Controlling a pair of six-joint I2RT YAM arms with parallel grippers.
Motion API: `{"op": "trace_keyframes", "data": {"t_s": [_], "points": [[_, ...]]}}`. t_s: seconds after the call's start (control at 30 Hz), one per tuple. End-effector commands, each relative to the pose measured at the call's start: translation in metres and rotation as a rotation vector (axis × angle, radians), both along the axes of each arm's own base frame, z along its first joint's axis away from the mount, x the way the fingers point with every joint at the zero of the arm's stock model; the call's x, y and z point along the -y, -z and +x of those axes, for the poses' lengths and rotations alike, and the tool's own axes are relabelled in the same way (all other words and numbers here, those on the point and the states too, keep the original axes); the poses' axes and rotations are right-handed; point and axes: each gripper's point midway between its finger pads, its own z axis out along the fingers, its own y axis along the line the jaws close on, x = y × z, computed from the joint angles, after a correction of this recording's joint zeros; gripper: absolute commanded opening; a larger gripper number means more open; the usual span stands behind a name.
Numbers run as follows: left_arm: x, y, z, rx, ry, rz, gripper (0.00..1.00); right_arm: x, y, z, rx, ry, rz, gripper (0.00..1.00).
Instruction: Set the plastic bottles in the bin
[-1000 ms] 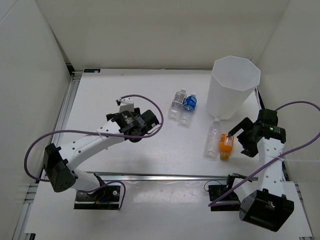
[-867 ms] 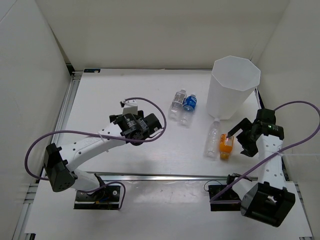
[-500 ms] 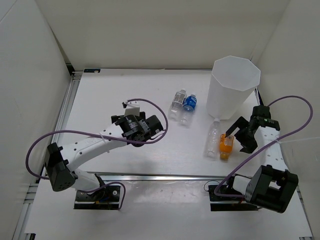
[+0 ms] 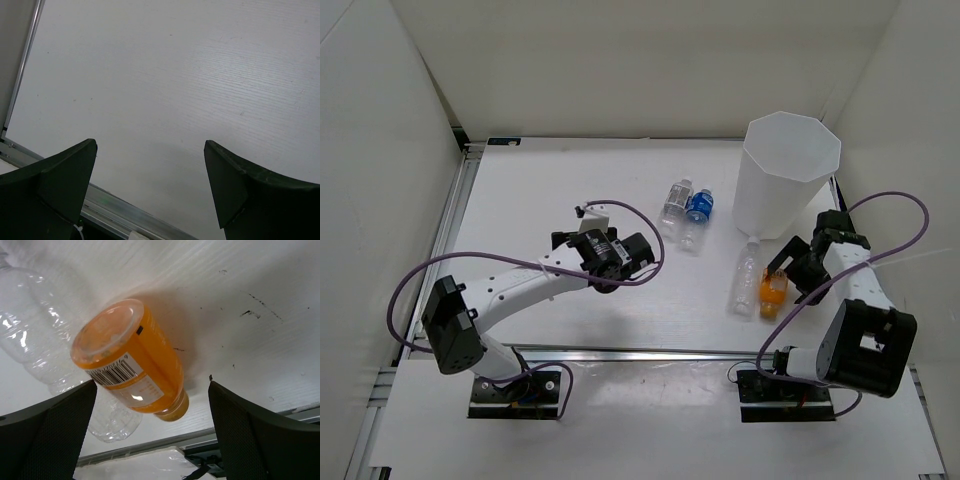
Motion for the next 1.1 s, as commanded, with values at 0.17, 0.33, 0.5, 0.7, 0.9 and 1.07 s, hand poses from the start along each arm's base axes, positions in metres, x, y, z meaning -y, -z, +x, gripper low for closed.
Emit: {"op": "trace_keyframes", "data": {"t_s": [0.17,0.33,0.5,0.7,0.9,1.07], "points": [[-0.006,-0.004,-0.003,-0.022,0.007,0.063,0.99,0.01,0.017,0.005,-0.063,0.001,-0.042,0.88],[-0.005,-0.001,-0.004,-0.035,0.008,0.066,0.99,0.016,0.02,0.008,-0.094,0.017,-0.064,0.77],[-0.002,0.001,-0.002,-0.041,0.008,0.075,0.99,0.03,0.017,0.005,-0.133,0.071,-0.107,0.43],[0.005,-0.012,0.004,-0.008,0.002,0.041,0.99,0.049,-0.045,-0.01,-0.141,0.298,-0.131,0.15],[0.024,-0.017,0.013,-0.02,0.067,0.027,0.99,0.03,-0.172,0.025,0.277,0.359,-0.021,0.06],[0.085,-0.01,0.029,-0.231,0.385,-0.313,0.99,0.014,-0.291,0.062,0.596,0.293,0.07,0.04]]}}
